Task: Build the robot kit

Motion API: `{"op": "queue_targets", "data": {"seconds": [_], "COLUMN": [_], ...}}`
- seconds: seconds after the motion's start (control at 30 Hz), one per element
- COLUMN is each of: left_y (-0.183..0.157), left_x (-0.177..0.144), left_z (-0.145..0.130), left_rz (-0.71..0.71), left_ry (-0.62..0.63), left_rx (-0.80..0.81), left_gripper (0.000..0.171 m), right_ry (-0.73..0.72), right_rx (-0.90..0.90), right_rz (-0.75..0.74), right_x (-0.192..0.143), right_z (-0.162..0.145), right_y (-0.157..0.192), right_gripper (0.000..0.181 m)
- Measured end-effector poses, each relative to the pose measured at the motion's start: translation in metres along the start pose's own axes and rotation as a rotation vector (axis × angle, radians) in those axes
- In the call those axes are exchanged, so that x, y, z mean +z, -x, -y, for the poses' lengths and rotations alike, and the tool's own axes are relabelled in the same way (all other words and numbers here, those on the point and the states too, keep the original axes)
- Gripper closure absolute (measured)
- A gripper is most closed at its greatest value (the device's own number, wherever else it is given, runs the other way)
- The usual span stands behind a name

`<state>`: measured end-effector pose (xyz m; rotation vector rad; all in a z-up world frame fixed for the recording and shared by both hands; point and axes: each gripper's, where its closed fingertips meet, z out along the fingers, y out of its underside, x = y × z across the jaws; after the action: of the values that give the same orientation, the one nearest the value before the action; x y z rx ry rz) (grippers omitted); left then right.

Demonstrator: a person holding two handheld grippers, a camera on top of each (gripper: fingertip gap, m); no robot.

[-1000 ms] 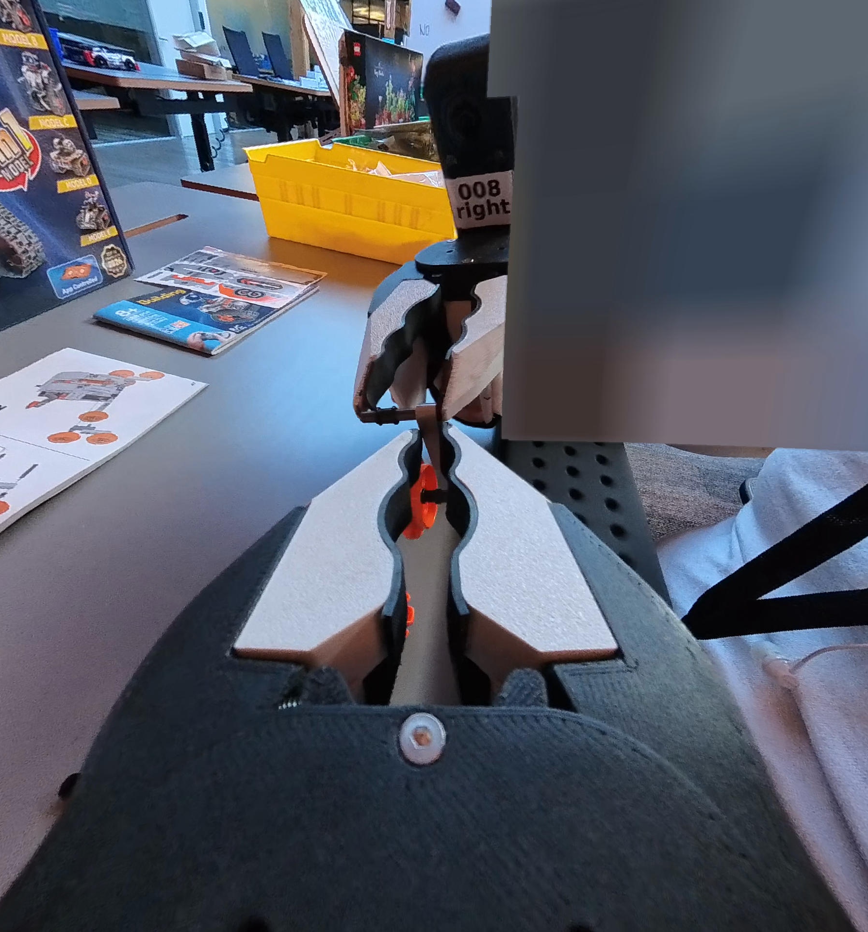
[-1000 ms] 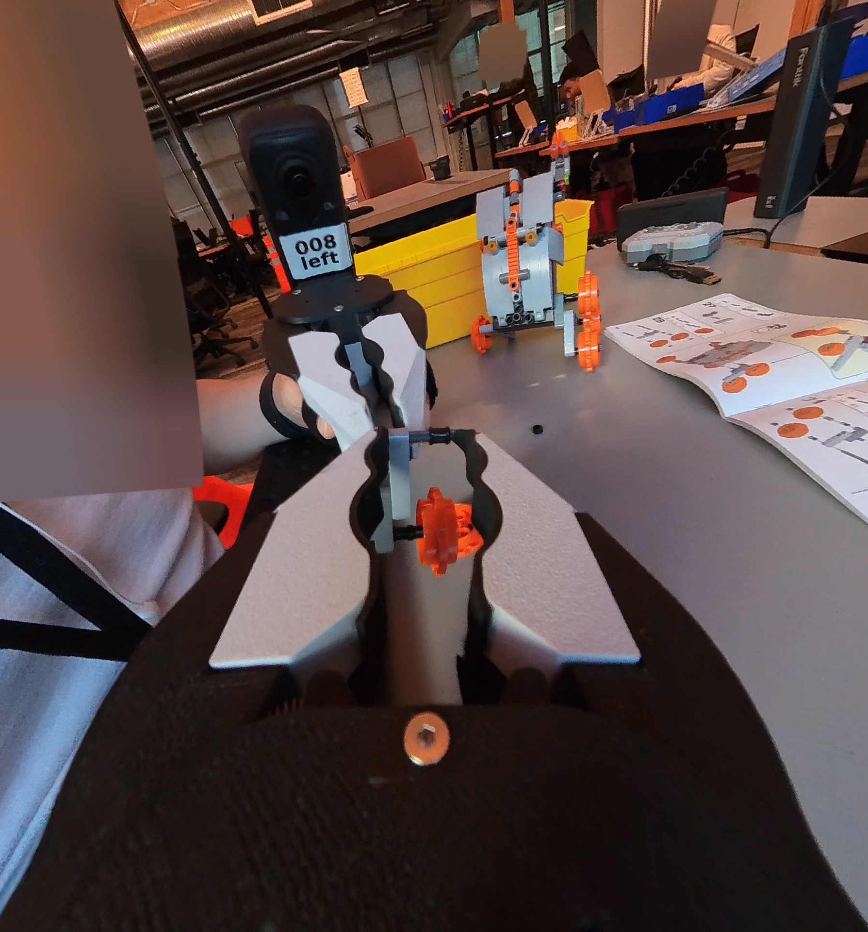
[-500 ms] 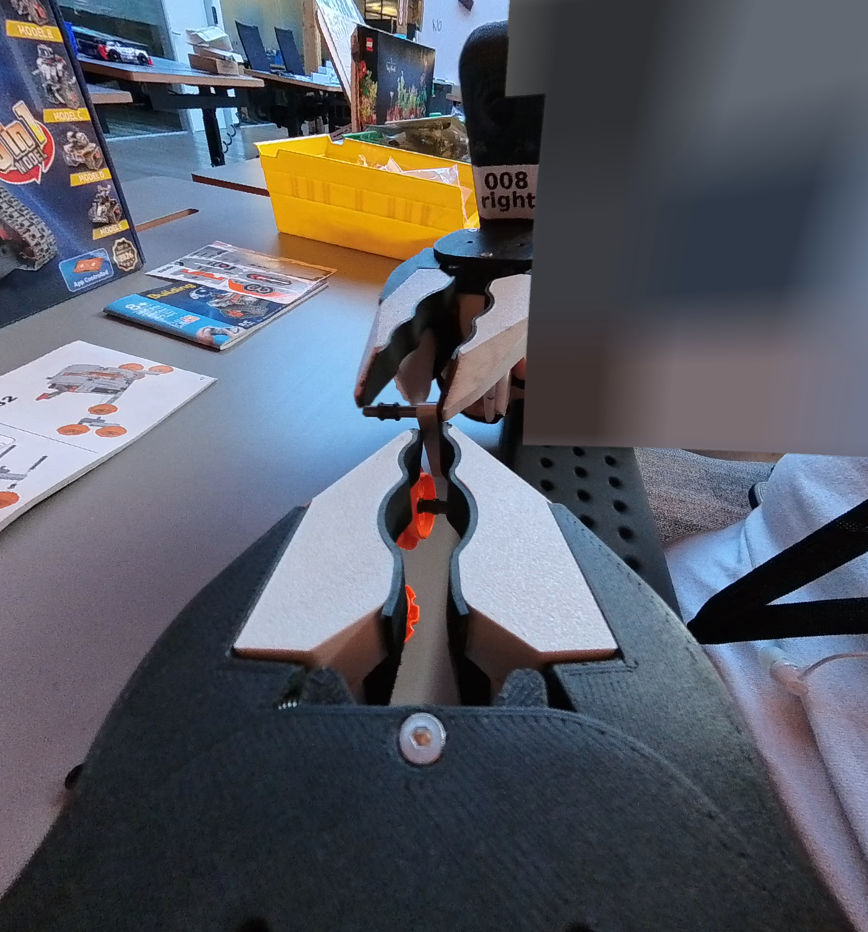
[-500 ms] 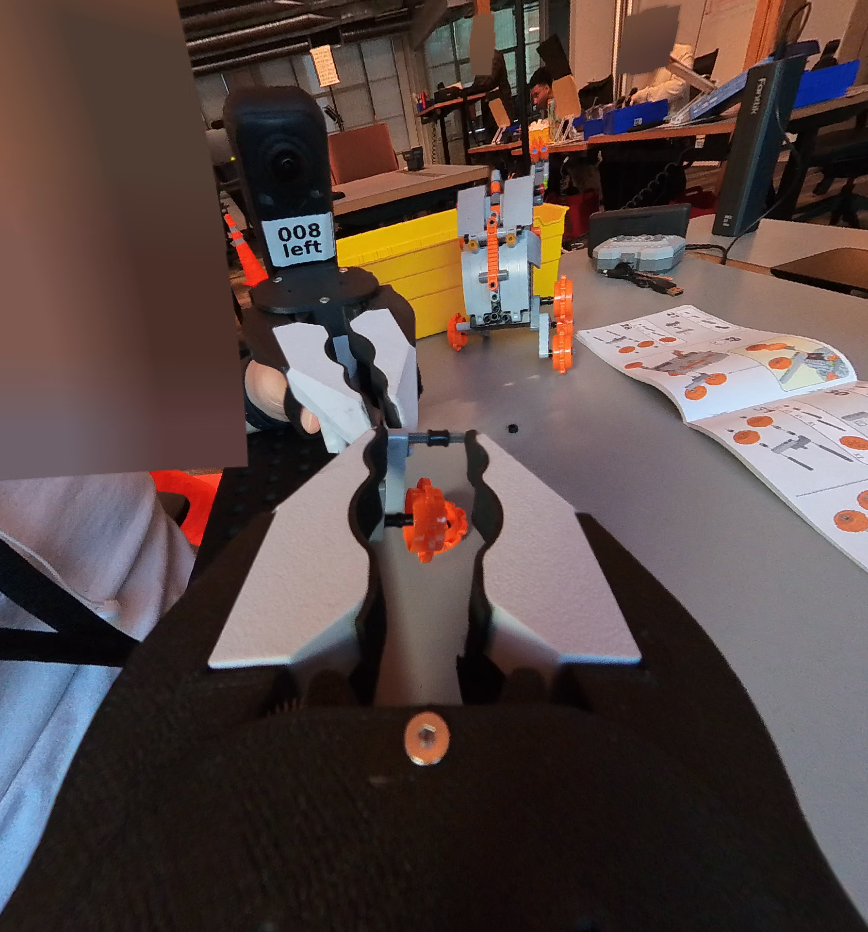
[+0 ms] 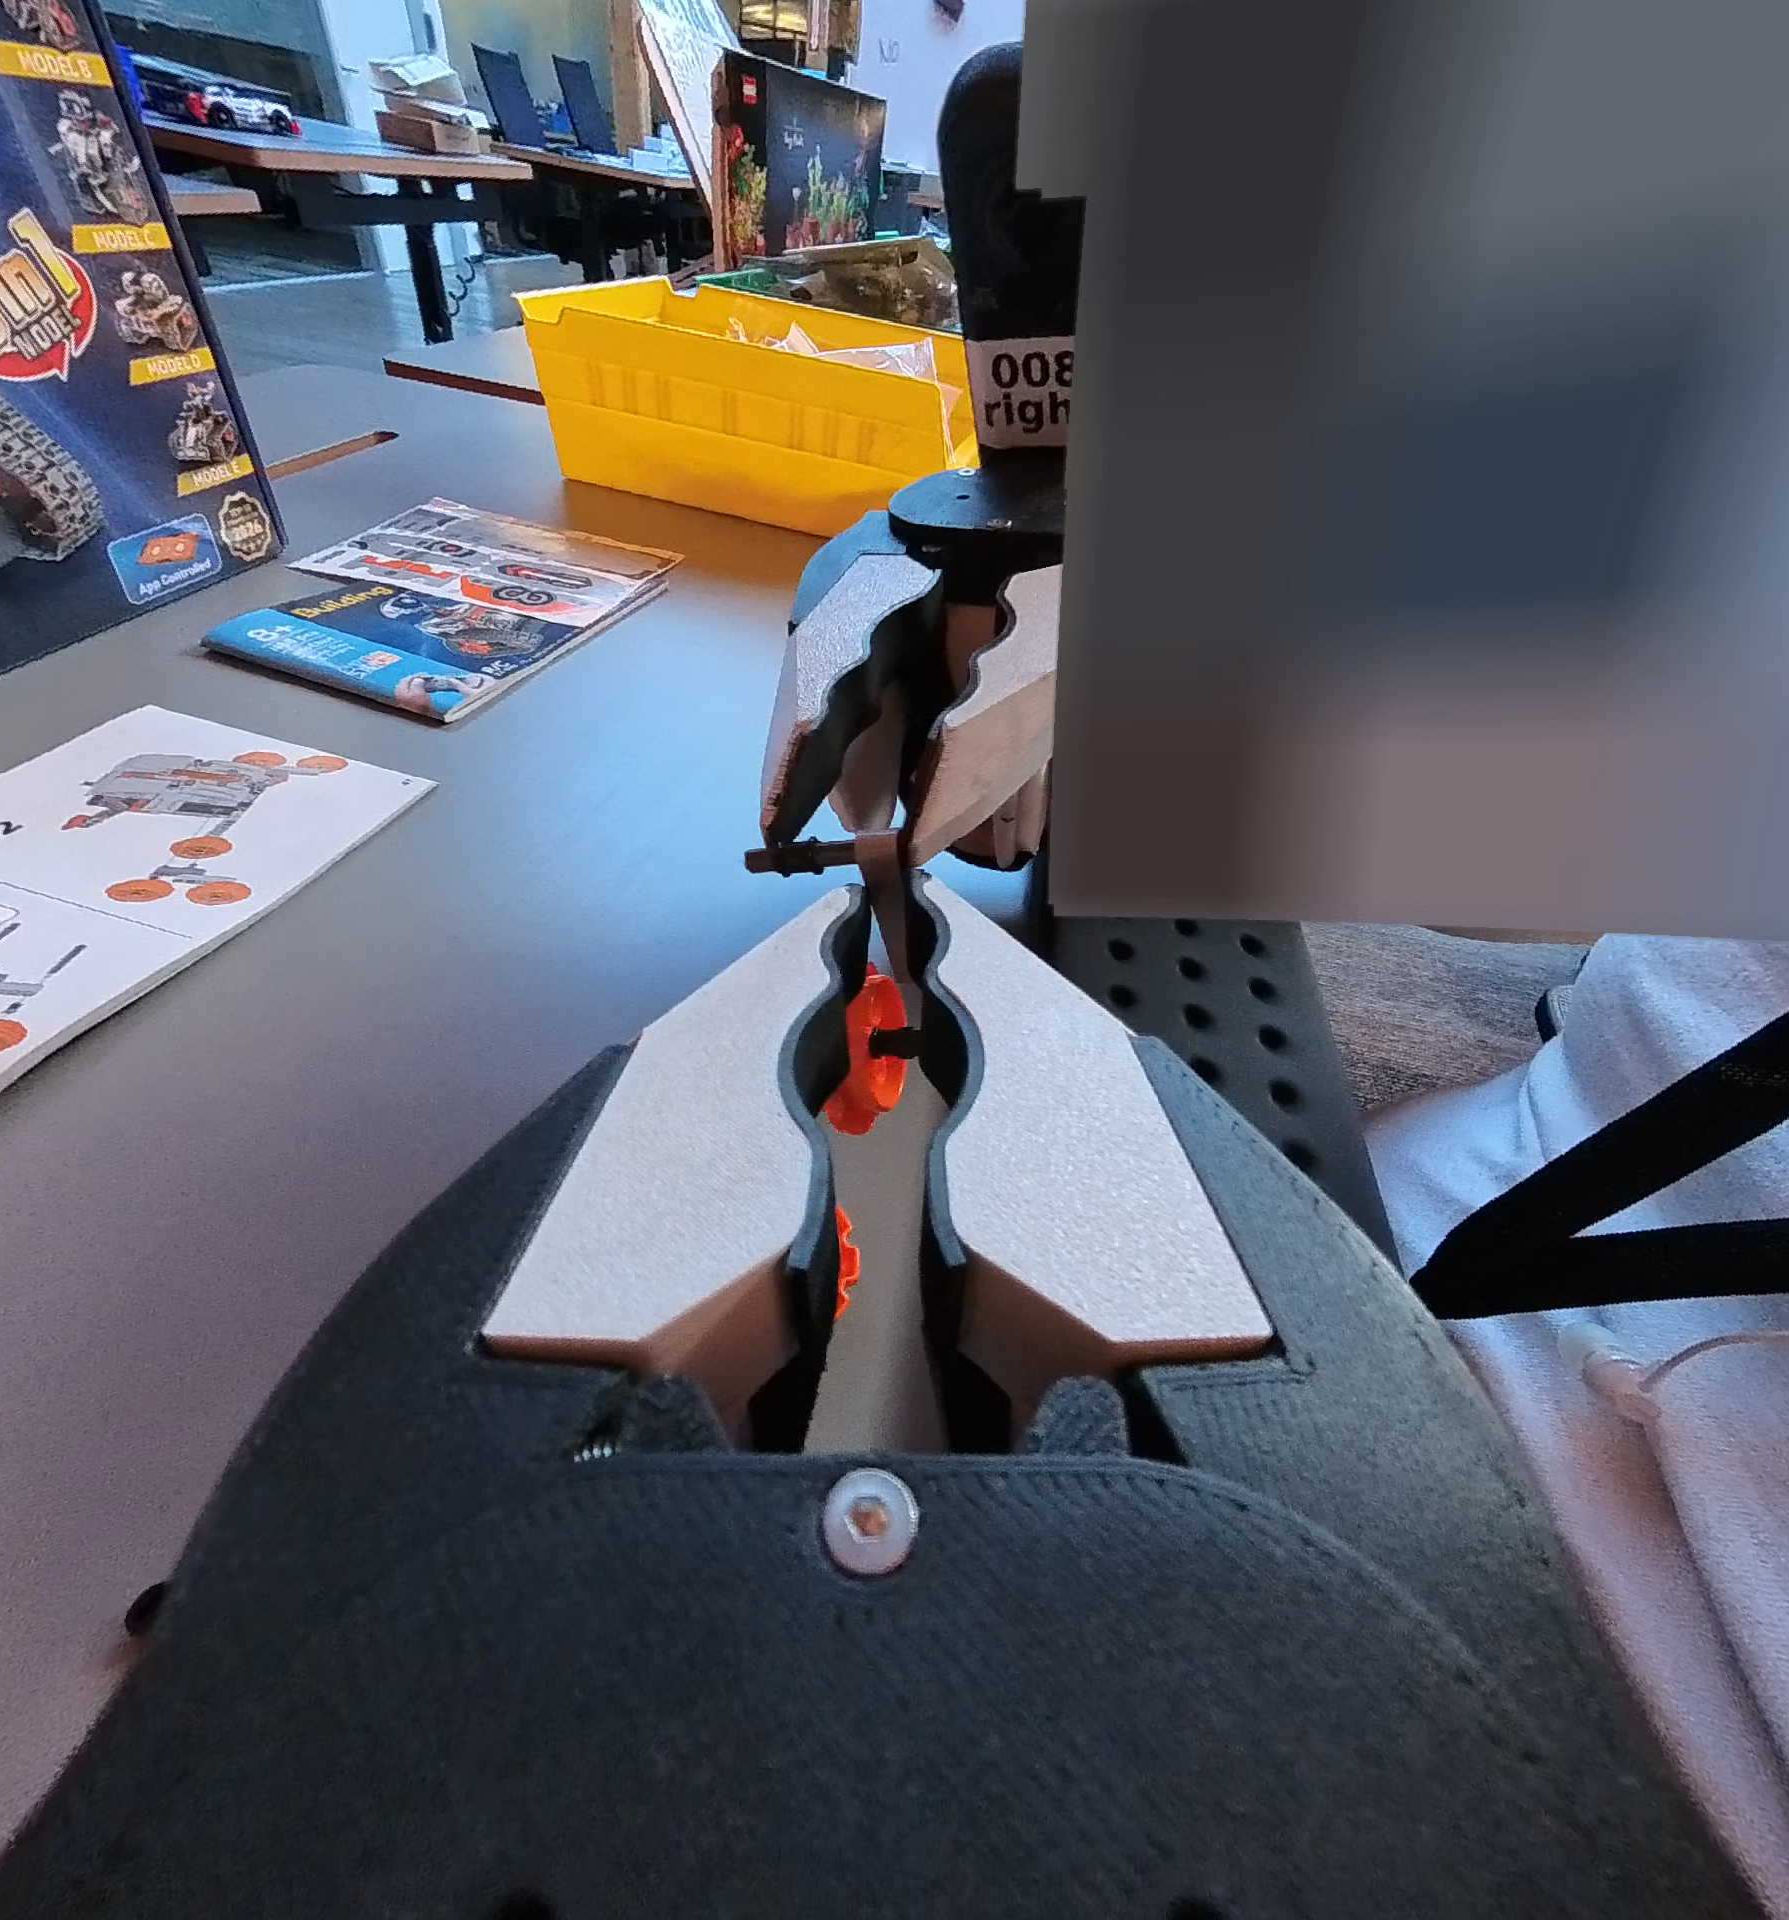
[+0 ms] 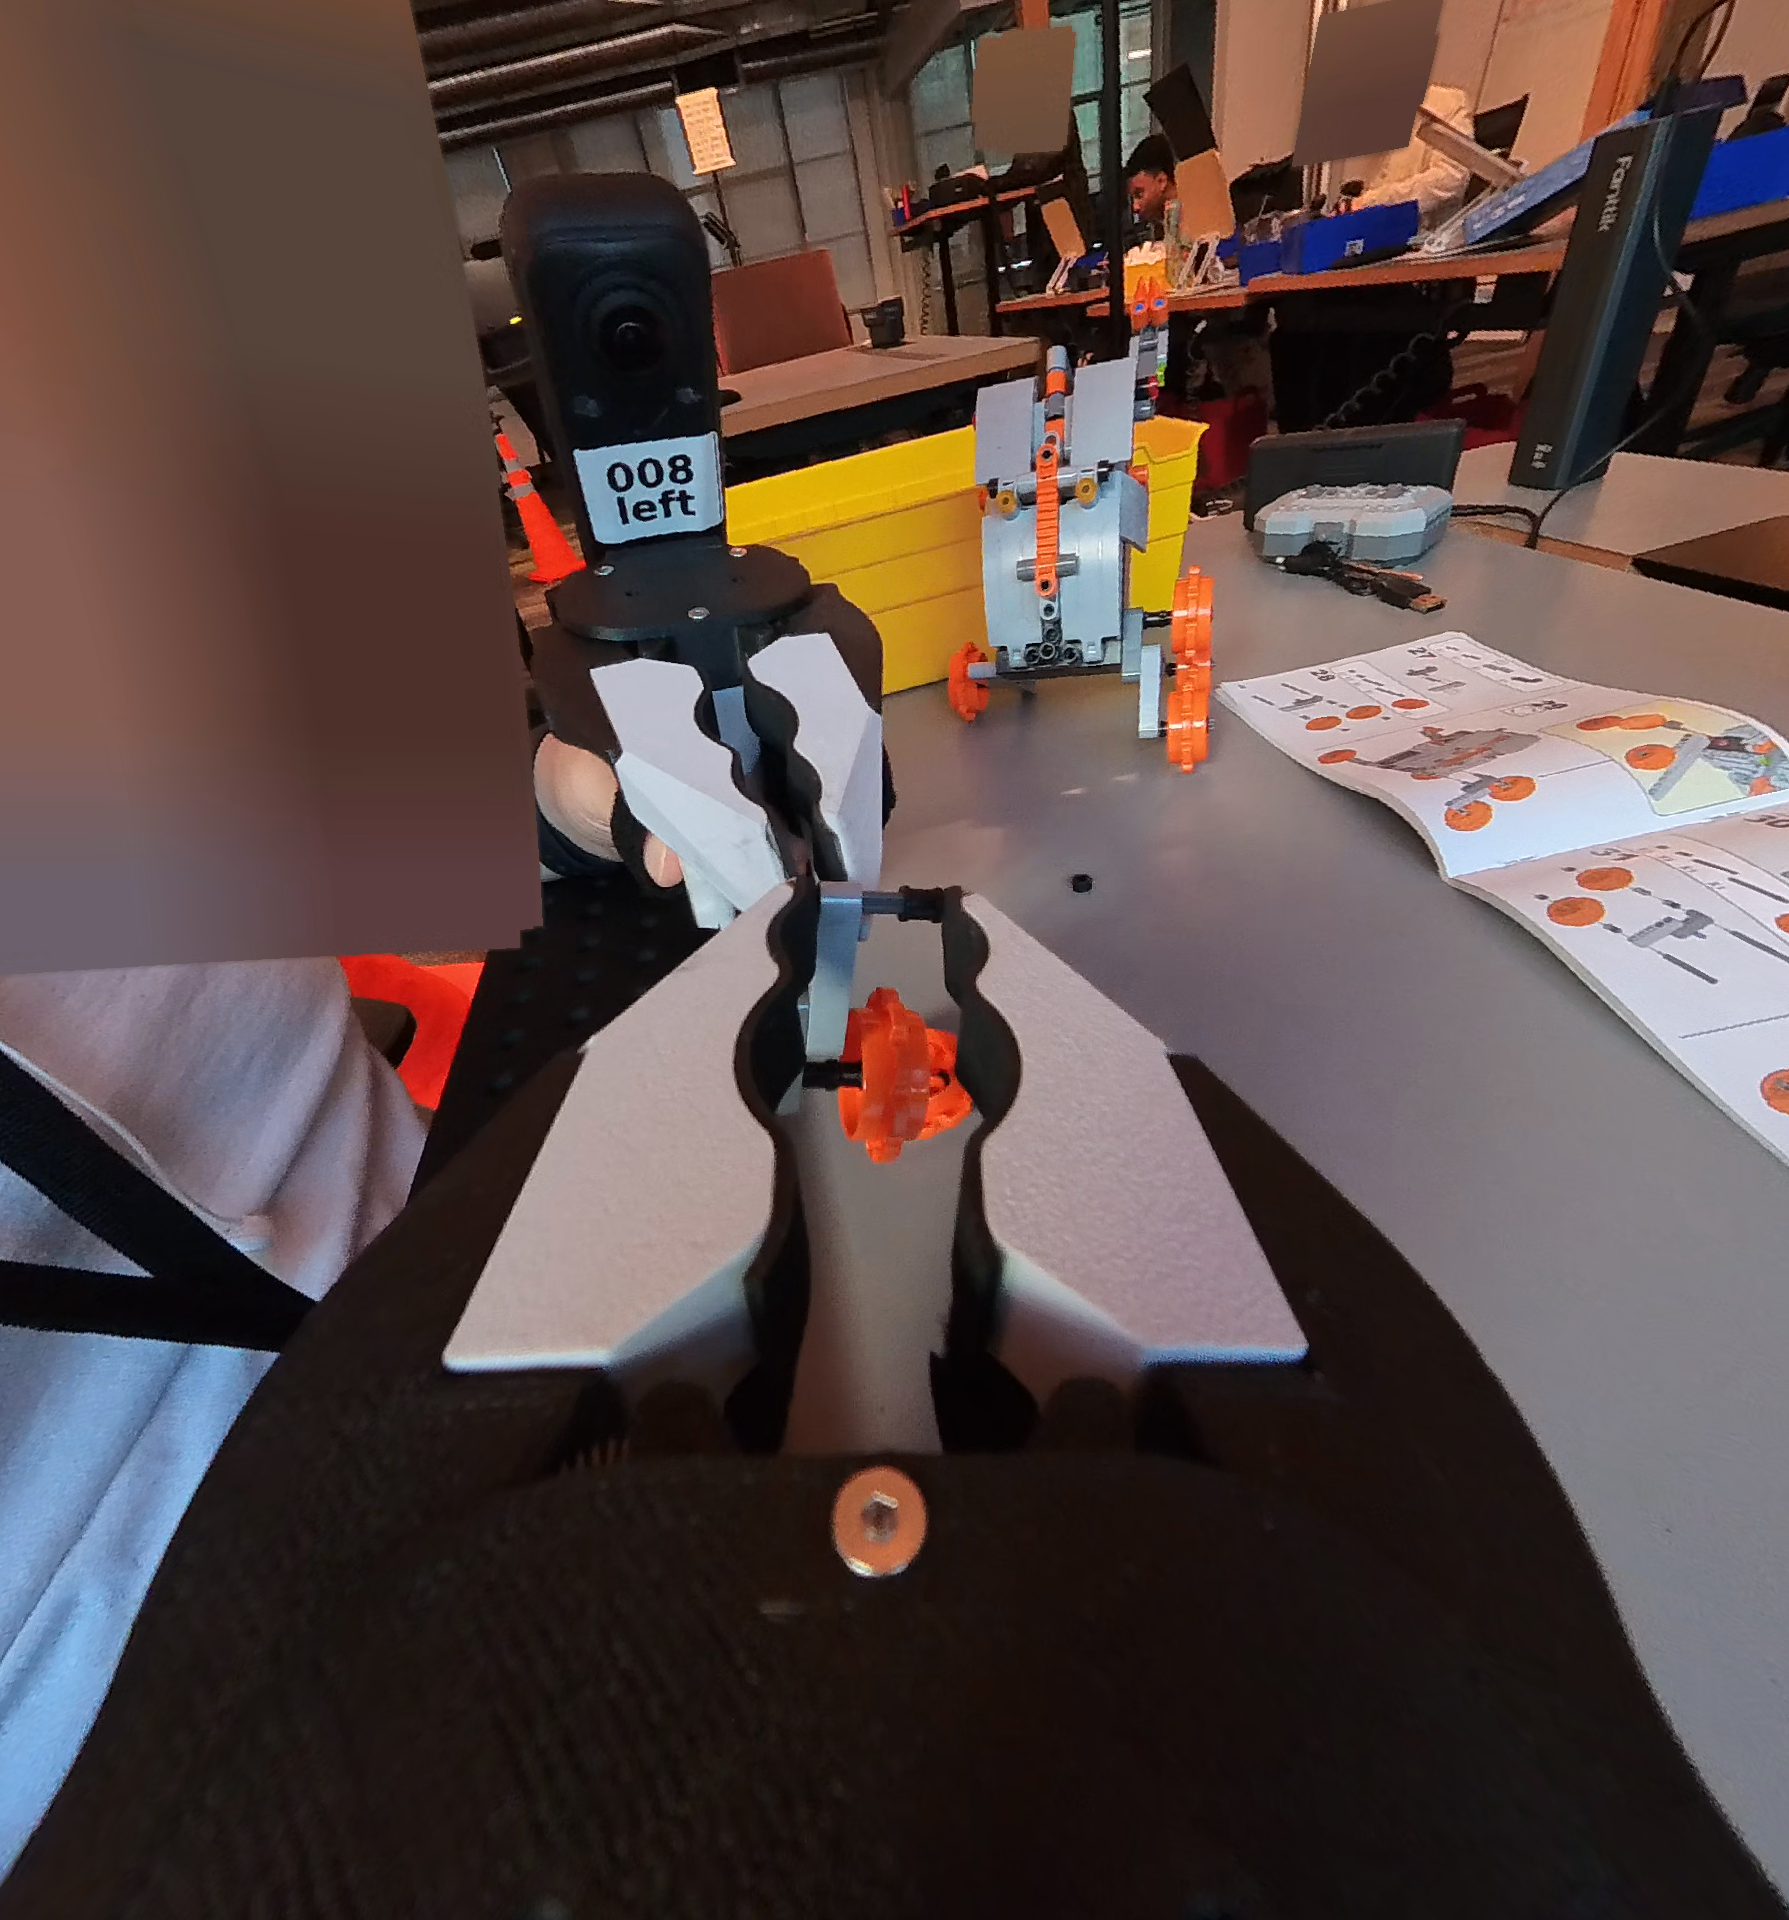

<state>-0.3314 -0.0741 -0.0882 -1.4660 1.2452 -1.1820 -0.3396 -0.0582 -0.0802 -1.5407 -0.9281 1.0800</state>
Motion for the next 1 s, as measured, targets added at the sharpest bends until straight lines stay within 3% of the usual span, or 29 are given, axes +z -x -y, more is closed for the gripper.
{"op": "queue_targets", "data": {"seconds": [1.0], "left_y": [-0.0009], "left_x": [0.0003], "left_z": [0.0002], "left_rz": [0.029], "left_ry": [0.001], "left_rx": [0.083], "left_gripper": [0.167], "right_ry": [-0.004], "right_rx": [0.047], "right_rz": [0.012], "right_x": [-0.0004], "right_z": [-0.0012], "right_y": [-0.0016], "right_gripper": [0.152]}}
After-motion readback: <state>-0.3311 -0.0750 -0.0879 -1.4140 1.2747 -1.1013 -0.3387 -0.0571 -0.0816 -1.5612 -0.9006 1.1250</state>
